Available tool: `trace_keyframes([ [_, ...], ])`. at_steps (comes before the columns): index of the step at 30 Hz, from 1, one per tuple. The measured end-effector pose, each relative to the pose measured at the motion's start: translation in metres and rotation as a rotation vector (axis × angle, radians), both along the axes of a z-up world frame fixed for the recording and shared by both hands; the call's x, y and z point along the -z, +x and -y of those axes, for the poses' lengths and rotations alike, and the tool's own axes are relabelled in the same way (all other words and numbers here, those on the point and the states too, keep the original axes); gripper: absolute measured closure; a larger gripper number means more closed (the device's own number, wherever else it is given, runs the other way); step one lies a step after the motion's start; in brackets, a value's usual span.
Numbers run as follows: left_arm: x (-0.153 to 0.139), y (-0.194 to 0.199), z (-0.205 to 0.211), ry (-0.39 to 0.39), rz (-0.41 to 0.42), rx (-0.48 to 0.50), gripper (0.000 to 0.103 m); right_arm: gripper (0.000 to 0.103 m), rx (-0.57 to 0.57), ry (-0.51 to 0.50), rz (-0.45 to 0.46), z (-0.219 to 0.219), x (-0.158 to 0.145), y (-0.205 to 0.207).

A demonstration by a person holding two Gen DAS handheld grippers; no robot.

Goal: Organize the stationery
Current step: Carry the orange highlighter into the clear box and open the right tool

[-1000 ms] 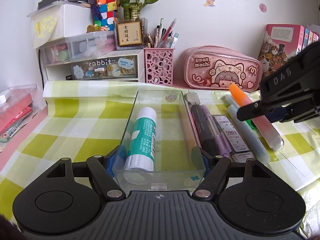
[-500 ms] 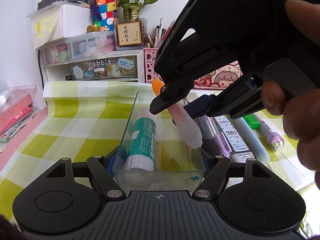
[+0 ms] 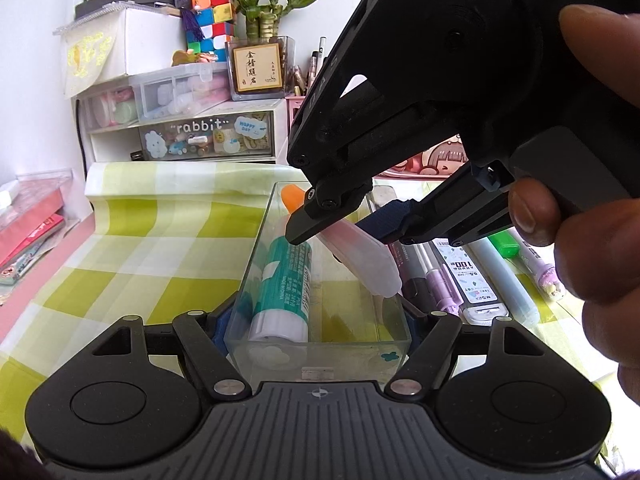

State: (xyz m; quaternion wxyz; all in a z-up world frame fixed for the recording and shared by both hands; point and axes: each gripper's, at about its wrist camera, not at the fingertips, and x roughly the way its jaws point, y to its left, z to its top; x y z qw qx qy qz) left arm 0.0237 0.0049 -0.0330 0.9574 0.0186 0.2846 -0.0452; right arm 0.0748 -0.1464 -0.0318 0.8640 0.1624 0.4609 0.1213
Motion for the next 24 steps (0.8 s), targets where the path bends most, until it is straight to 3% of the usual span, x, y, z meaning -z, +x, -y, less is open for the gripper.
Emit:
trace_keyframes([
  [7,0.000,0.001,0.000,0.000,0.000,-0.001,0.030,0.088,0.057,0.050,0.067,0.021,-0.017,-0.012],
  [14,0.000,0.001,0.000,0.000,0.000,0.000,0.030,0.090,0.036,0.030,0.017,0.010,-0.006,-0.003],
  [16,0.000,0.001,0.000,0.000,0.000,0.000,0.030,0.095,0.024,0.020,0.020,0.006,-0.005,-0.002],
  [24,0.001,0.003,-0.001,-0.002,0.000,0.003,0.030,0.099,-0.001,-0.042,0.004,-0.003,0.000,0.005],
])
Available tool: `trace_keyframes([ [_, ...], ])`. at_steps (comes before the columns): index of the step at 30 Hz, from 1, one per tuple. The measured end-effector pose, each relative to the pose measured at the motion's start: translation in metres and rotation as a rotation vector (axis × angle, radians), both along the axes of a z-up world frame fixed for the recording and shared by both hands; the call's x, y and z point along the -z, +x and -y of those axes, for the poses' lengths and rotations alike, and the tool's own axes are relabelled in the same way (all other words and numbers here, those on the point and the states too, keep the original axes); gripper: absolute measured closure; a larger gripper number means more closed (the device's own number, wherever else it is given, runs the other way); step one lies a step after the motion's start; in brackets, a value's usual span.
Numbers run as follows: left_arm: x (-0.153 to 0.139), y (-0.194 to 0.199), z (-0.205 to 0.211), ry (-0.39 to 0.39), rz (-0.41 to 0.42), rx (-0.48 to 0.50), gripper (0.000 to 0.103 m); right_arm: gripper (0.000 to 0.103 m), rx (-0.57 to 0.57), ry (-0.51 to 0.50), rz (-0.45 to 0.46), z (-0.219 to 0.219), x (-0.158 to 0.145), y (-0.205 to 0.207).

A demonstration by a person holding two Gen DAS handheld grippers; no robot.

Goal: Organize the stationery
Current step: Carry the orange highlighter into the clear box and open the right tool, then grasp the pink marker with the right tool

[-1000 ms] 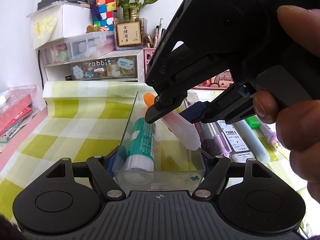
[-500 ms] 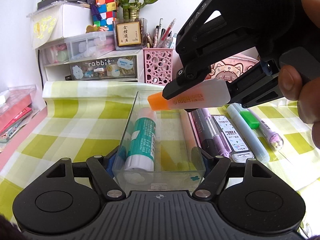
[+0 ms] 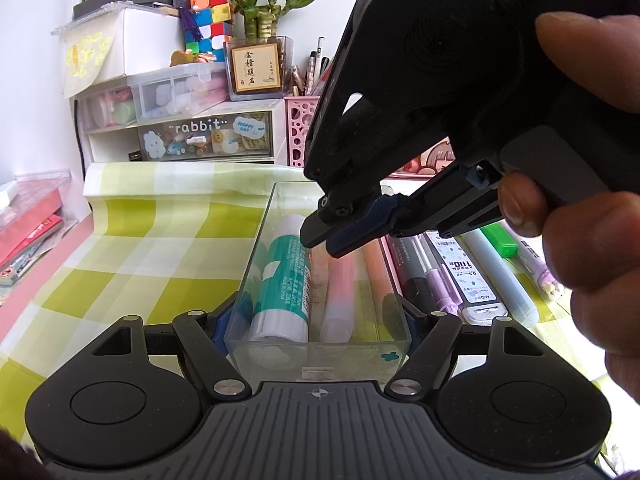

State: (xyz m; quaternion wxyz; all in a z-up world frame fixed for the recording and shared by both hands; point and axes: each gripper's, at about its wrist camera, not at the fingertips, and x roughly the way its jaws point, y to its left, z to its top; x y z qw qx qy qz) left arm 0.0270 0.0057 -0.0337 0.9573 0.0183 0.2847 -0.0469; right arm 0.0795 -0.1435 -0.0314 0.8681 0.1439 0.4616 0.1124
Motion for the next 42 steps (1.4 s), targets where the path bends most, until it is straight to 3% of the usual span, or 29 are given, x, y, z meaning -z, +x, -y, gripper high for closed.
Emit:
trace_keyframes([
  [4,0.000,0.000,0.000,0.000,0.000,0.002,0.030,0.101,-0.012,-0.004,-0.010,-0.001,0.005,0.000],
  [13,0.001,-0.001,0.000,0.000,0.001,0.000,0.030,0.100,-0.012,-0.021,0.061,0.004,-0.013,-0.002],
  [18,0.001,0.001,0.001,-0.002,0.002,-0.003,0.030,0.100,0.061,-0.006,0.122,0.032,-0.026,-0.013],
  [27,0.000,-0.003,-0.002,-0.037,0.021,-0.013,0.030,0.099,0.171,-0.032,0.059,0.069,-0.004,-0.011],
  [32,-0.002,-0.006,-0.003,-0.043,0.034,-0.024,0.030,0.099,0.118,-0.022,0.059,0.062,-0.003,-0.013],
  [36,-0.001,-0.009,-0.005,-0.025,0.012,-0.031,0.030,0.099,0.058,-0.071,0.056,0.039,-0.002,-0.006],
  [42,-0.001,-0.017,-0.004,0.014,-0.002,-0.016,0.030,0.098,0.026,-0.236,0.016,0.017,0.011,0.015],
])
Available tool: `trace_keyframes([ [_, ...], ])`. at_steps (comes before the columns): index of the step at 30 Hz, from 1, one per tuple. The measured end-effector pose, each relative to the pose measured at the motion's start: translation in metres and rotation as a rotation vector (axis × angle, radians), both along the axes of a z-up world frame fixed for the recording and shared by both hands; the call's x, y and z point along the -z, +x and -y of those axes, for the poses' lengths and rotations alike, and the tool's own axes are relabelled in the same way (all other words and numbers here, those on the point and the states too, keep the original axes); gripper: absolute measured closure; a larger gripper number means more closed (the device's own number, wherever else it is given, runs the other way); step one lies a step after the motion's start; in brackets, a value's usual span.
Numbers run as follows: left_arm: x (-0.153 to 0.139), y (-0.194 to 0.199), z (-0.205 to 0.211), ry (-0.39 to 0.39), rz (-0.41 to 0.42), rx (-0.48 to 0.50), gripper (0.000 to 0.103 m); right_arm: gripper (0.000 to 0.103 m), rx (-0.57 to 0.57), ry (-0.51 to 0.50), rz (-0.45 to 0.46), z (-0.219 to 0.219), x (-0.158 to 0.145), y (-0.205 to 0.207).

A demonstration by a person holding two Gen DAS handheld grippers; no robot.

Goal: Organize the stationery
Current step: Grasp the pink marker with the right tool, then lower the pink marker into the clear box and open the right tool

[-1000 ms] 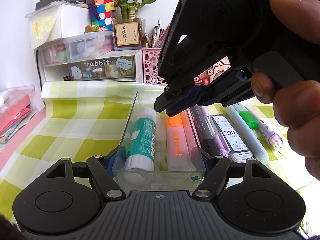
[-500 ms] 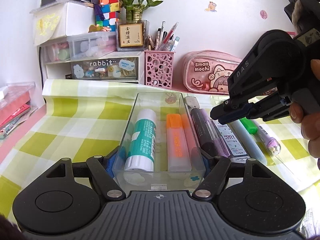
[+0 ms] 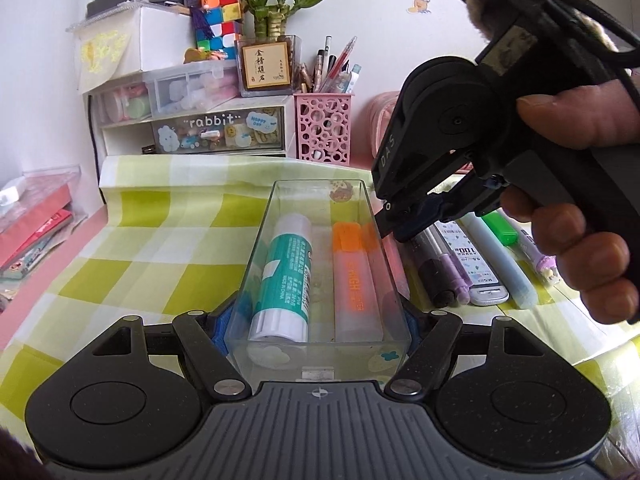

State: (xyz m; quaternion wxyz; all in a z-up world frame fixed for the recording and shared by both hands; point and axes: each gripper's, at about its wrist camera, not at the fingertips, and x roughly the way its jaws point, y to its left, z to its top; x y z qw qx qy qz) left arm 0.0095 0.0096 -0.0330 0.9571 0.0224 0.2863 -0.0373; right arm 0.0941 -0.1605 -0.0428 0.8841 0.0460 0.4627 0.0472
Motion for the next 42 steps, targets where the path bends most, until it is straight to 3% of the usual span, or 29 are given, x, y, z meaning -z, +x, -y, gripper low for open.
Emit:
trace_keyframes([
  [3,0.001,-0.002,-0.001,0.002,0.003,0.006,0.030,0.095,-0.009,-0.056,-0.006,-0.005,0.003,0.007],
  [15,0.001,0.002,-0.001,-0.006,0.002,0.005,0.030,0.092,-0.046,-0.109,0.022,-0.011,0.009,0.010],
  [29,0.002,0.007,-0.004,-0.035,-0.018,0.017,0.030,0.094,0.040,0.107,0.026,0.016,0.005,0.003],
  [42,0.002,0.007,-0.005,-0.033,-0.018,0.017,0.030,0.094,0.103,0.199,0.057,0.028,-0.005,-0.012],
])
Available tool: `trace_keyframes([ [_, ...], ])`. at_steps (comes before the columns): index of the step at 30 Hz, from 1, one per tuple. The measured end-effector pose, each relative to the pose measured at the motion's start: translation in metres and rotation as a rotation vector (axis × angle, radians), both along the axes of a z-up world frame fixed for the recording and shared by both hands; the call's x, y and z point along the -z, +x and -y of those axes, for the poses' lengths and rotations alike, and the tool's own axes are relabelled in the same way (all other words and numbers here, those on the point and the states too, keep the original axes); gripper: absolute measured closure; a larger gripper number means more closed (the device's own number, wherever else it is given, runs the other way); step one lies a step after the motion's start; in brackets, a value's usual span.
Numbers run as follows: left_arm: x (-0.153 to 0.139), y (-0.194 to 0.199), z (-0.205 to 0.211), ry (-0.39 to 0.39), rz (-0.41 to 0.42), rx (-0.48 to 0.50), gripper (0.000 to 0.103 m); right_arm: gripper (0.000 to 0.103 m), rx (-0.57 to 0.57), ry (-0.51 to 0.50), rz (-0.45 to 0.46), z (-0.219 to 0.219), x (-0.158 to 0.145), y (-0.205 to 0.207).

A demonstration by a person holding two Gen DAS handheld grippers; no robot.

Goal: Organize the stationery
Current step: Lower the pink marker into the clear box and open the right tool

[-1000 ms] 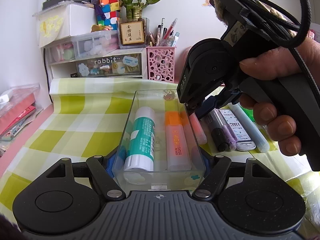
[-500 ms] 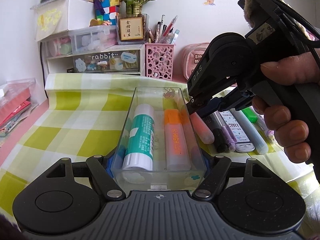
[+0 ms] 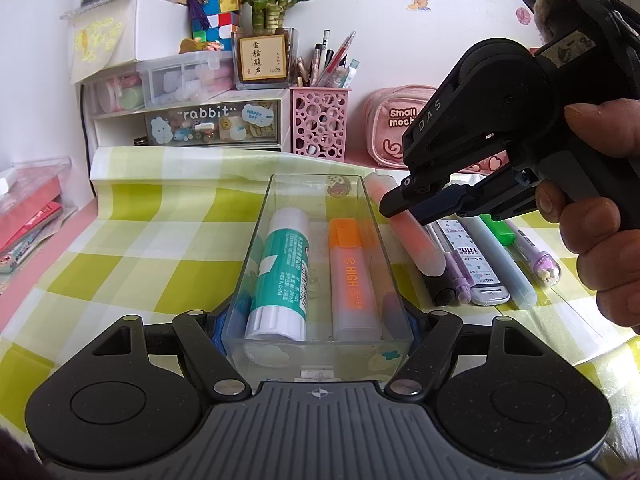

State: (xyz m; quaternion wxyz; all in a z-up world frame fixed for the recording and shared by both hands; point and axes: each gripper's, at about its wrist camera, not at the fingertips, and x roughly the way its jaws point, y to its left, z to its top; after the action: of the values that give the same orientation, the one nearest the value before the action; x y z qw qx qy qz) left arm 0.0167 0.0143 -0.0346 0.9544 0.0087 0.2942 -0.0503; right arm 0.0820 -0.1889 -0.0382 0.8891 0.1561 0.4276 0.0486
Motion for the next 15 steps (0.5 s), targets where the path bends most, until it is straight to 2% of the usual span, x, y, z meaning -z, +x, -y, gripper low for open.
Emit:
trace_keyframes([
  [8,0.000,0.000,0.002,0.005,0.002,-0.005,0.030,0.094,0.007,-0.008,0.047,-0.005,-0.022,-0.020],
  [15,0.000,-0.002,0.002,0.011,0.007,-0.001,0.030,0.094,-0.038,-0.021,0.042,-0.027,-0.032,-0.028],
])
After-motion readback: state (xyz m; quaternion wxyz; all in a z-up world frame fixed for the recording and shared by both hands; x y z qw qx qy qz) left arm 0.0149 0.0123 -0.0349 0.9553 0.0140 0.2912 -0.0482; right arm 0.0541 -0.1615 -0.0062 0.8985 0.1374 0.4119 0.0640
